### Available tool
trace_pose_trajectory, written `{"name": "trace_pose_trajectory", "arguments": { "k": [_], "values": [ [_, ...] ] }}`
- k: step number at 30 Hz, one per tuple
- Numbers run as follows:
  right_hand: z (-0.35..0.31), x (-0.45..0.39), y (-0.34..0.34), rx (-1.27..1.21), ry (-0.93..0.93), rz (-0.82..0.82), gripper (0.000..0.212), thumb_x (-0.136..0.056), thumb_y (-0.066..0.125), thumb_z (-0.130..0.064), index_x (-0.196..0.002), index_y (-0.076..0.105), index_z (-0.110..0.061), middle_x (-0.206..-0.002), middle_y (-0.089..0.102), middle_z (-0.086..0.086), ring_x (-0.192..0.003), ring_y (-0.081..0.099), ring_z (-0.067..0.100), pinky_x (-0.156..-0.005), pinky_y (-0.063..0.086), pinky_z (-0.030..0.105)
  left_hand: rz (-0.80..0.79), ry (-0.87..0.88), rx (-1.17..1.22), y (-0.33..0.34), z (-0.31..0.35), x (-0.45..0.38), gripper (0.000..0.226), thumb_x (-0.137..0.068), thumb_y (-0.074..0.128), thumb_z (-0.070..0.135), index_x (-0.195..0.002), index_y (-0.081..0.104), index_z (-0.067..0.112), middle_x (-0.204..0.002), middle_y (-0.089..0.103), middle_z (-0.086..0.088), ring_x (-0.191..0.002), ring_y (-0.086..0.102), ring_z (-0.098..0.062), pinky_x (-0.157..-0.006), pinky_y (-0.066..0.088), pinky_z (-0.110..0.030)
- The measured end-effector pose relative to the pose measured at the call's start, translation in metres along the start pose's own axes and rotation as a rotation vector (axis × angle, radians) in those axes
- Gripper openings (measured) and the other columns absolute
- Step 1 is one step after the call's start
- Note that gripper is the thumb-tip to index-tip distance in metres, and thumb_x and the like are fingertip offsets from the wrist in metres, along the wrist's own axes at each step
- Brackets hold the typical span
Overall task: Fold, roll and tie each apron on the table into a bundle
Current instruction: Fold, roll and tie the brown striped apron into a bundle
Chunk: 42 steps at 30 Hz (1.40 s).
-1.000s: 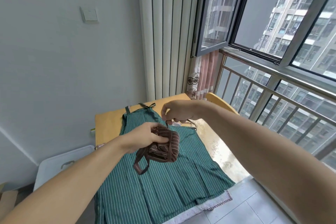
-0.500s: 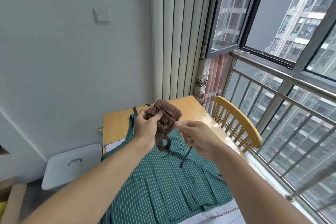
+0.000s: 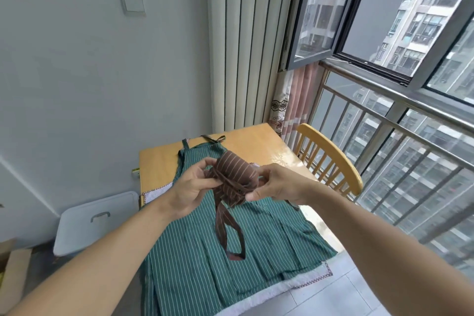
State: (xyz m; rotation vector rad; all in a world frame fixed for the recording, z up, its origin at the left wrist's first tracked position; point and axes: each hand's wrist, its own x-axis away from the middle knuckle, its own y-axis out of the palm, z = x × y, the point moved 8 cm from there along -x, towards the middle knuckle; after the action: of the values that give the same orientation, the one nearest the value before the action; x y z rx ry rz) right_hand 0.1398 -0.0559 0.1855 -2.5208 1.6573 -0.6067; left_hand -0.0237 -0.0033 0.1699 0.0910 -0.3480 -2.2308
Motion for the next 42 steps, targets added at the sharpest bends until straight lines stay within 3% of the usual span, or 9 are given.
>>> {"name": "trace_pose_trajectory", "arguments": {
  "k": [7,11,17,22,23,24,31,36,42],
  "values": [
    [0.003,-0.043,0.036,0.253,-0.166,0.196,0.018,-0.073,0.088,-0.047,-0.087,0.079,-0.039,-0.066,0.058,0.025,-0.055,0.039,0.019,-0.060,0.027,0.031,0.009,-0.162,0.072,-0.062,-0.034,0.027,0.049,-0.089,0.057,0.020,-0.127,0.050,-0.009,-0.115,0.054,-0.025,-0.105,0.048,-0.034,-0.099,0.036,-0.050],
    [0.004,-0.067,0.069,0.725,-0.242,0.254,0.027,-0.083,0.083,-0.031,-0.109,0.080,-0.026,-0.066,0.068,-0.017,-0.051,0.055,0.001,-0.053,0.043,0.017,0.205,-0.258,-0.021,-0.101,-0.052,0.037,0.048,-0.099,0.056,0.041,-0.114,0.064,-0.004,-0.110,0.068,-0.019,-0.102,0.061,-0.032,-0.098,0.044,-0.041],
    [0.026,-0.097,0.095,1.037,-0.392,0.361,0.031,-0.084,0.081,-0.026,-0.115,0.078,-0.030,-0.086,0.079,-0.010,-0.060,0.069,0.007,-0.059,0.056,0.022,0.210,-0.260,-0.291,-0.144,-0.066,0.040,0.008,-0.093,0.068,0.009,-0.101,0.068,0.010,-0.091,0.079,0.005,-0.087,0.072,-0.002,-0.091,0.049,-0.027],
    [0.045,-0.113,0.105,1.188,-0.564,0.326,0.040,-0.079,0.083,-0.012,-0.115,0.077,-0.026,-0.079,0.076,-0.008,-0.063,0.071,0.013,-0.044,0.054,0.026,0.261,-0.240,-0.554,-0.162,-0.084,0.028,0.050,-0.088,0.075,0.035,-0.132,0.051,0.037,-0.099,0.079,0.010,-0.078,0.052,0.004,-0.078,0.044,-0.025],
    [0.051,-0.117,0.104,1.206,-0.585,0.316,0.040,-0.079,0.082,-0.010,-0.116,0.076,-0.024,-0.075,0.074,-0.008,-0.060,0.069,0.013,-0.043,0.053,0.026,0.273,-0.229,-0.559,-0.166,-0.089,0.024,0.057,-0.089,0.075,0.035,-0.138,0.047,0.037,-0.099,0.078,0.011,-0.104,0.028,-0.008,-0.078,0.045,-0.024],
    [0.059,-0.120,0.105,1.225,-0.603,0.307,0.040,-0.078,0.082,-0.009,-0.116,0.076,-0.022,-0.072,0.072,-0.009,-0.059,0.066,0.013,-0.042,0.051,0.026,0.278,-0.218,-0.552,-0.167,-0.096,0.022,0.061,-0.089,0.076,0.031,-0.142,0.046,0.034,-0.097,0.078,0.012,-0.093,0.073,-0.007,-0.079,0.046,-0.022],
    [0.149,-0.149,0.123,1.190,-0.592,0.234,0.037,-0.080,0.079,-0.010,-0.116,0.076,-0.018,-0.066,0.066,-0.007,-0.054,0.061,0.014,-0.040,0.048,0.027,0.503,-0.211,-0.566,-0.193,-0.158,0.019,0.063,-0.088,0.077,0.028,-0.141,0.045,0.042,-0.102,0.078,0.009,-0.085,0.072,0.000,-0.095,0.051,-0.029],
    [0.192,-0.158,0.132,1.151,-0.498,0.219,0.035,-0.080,0.077,-0.012,-0.114,0.077,-0.023,-0.068,0.067,-0.009,-0.054,0.062,0.013,-0.044,0.050,0.025,0.355,-0.255,-0.650,-0.171,-0.207,0.014,0.093,-0.086,0.079,0.023,-0.158,0.022,0.036,-0.089,0.078,0.013,-0.086,0.072,0.001,-0.081,0.045,-0.004],
    [0.256,-0.154,0.151,1.146,-0.303,0.088,0.049,-0.074,0.085,-0.016,-0.120,0.075,-0.029,-0.069,0.066,-0.010,-0.052,0.059,0.013,-0.041,0.045,0.022,0.315,-0.414,-0.794,-0.161,-0.271,0.015,0.051,-0.088,0.075,0.038,-0.127,0.042,0.041,-0.091,0.076,0.019,-0.099,0.066,-0.007,-0.100,0.045,-0.040]
  ]
}}
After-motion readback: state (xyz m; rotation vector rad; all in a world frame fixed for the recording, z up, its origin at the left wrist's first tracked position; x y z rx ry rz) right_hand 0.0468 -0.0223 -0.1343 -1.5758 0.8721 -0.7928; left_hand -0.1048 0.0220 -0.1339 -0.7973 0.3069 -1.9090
